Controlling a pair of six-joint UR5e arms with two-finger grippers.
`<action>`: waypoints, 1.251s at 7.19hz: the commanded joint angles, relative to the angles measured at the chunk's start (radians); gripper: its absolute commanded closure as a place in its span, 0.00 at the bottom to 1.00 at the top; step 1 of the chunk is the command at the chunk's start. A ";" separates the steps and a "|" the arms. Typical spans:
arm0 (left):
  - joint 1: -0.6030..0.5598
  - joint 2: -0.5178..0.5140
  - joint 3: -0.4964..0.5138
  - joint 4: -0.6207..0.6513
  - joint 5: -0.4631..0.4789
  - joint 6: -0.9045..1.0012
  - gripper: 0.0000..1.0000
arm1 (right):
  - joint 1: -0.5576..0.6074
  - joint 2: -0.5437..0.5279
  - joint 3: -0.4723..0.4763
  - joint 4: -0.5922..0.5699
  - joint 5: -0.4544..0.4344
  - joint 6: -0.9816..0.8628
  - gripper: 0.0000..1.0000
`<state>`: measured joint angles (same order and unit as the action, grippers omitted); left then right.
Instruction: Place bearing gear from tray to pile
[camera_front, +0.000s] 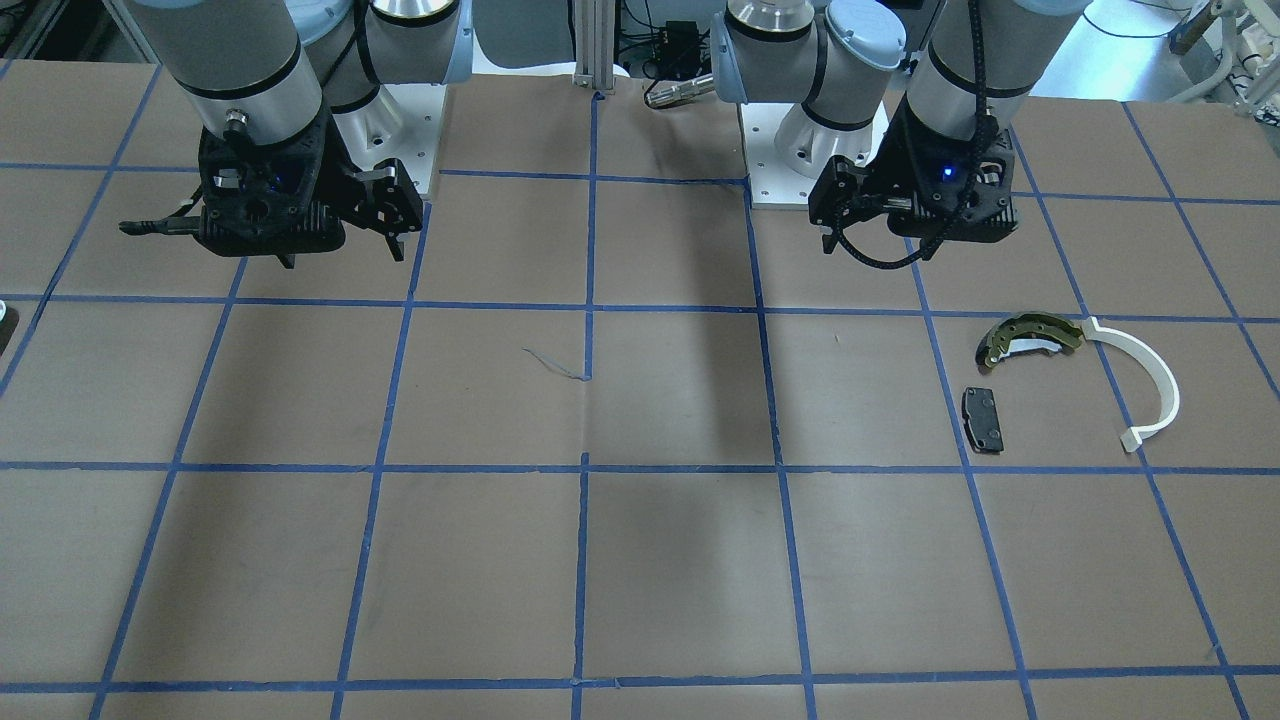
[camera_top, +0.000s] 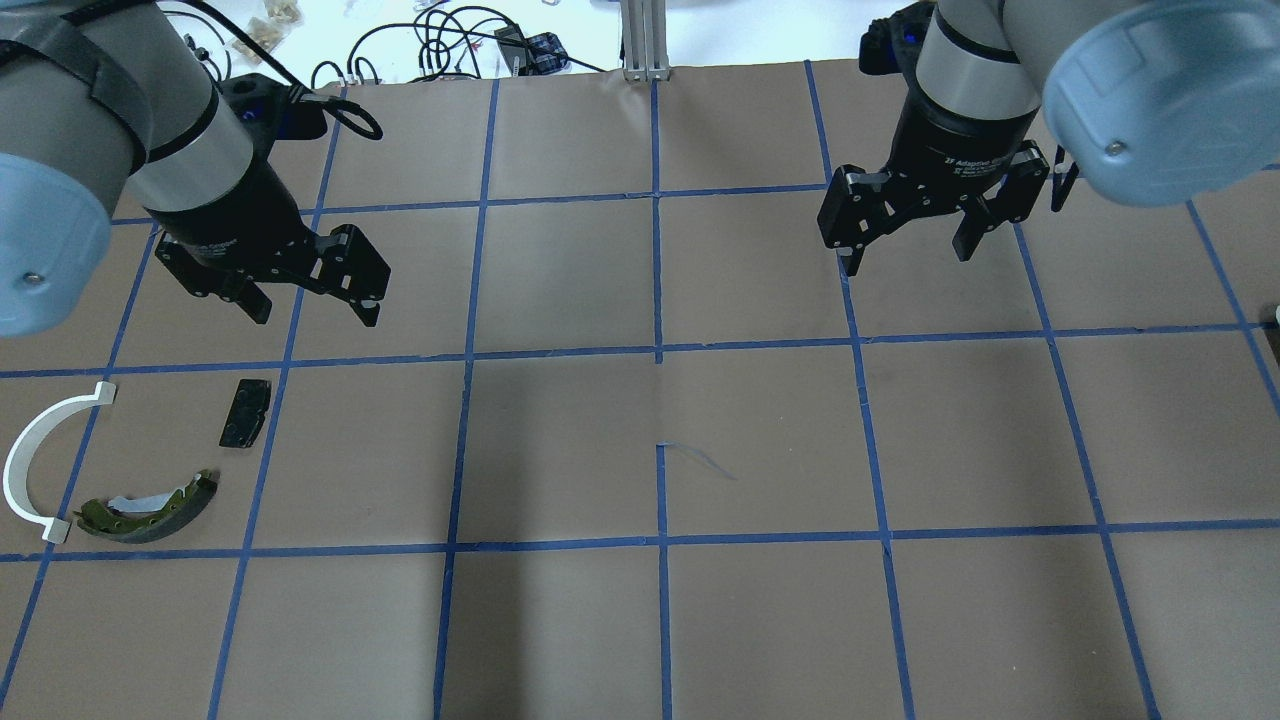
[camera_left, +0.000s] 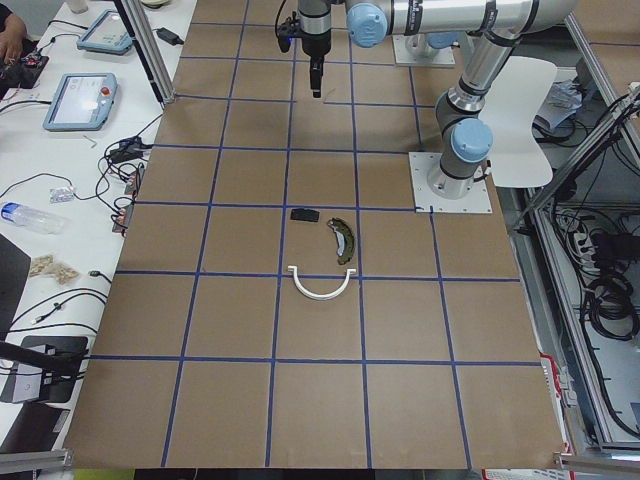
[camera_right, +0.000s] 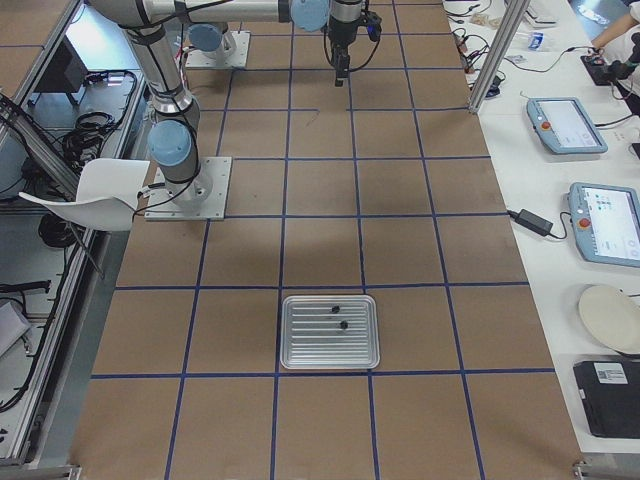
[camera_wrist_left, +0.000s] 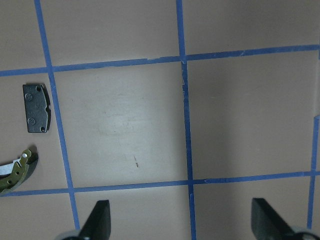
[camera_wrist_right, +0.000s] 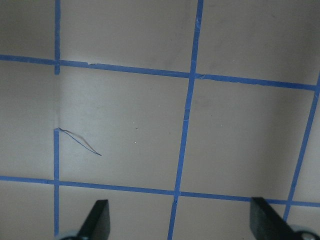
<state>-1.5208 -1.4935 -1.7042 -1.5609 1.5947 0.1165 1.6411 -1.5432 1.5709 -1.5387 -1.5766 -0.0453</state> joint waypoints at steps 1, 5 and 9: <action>0.001 0.001 -0.002 0.018 -0.002 -0.011 0.00 | 0.003 -0.003 0.003 -0.006 0.009 -0.060 0.00; -0.001 0.012 -0.014 0.025 -0.004 -0.011 0.00 | -0.010 0.025 0.009 0.002 0.029 0.020 0.00; -0.001 0.012 -0.014 0.033 -0.001 0.000 0.00 | -0.463 0.051 0.082 -0.001 -0.006 -0.280 0.00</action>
<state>-1.5217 -1.4814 -1.7181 -1.5287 1.5925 0.1135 1.3276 -1.5064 1.6174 -1.5359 -1.5599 -0.1805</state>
